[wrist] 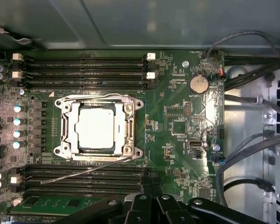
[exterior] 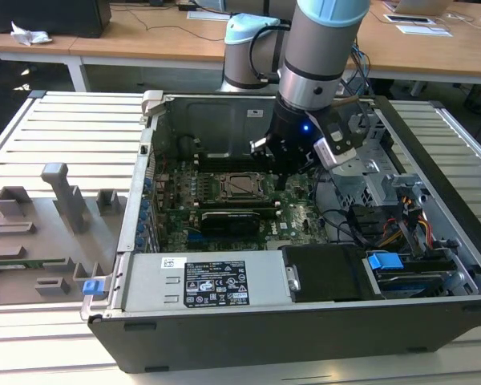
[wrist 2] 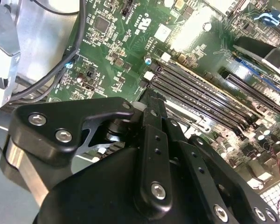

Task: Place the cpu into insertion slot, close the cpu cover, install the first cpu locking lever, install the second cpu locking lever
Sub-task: 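Install the second cpu locking lever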

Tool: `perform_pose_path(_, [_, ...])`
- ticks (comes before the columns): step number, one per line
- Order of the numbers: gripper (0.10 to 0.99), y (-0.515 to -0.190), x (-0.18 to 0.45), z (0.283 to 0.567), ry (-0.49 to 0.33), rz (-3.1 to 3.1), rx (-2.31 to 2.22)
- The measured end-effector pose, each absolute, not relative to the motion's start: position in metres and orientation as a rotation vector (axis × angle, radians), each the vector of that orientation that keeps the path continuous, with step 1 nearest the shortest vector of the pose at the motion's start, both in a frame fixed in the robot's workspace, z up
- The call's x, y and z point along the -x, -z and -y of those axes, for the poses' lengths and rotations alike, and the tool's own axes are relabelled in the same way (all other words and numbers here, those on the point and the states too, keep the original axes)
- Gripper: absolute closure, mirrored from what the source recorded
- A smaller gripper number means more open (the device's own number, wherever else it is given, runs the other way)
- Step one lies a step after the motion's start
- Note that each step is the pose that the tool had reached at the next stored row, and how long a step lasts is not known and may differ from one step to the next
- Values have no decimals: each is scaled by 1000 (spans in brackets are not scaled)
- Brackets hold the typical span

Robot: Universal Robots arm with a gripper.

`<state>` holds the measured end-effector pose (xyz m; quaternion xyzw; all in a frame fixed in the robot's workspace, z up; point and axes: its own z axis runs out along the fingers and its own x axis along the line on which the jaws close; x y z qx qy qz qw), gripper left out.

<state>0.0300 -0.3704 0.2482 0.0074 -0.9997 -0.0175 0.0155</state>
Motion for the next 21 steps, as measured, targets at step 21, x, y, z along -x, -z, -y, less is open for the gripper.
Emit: perform_pose_path(21, [980,-240,6,371,246,3102,-21])
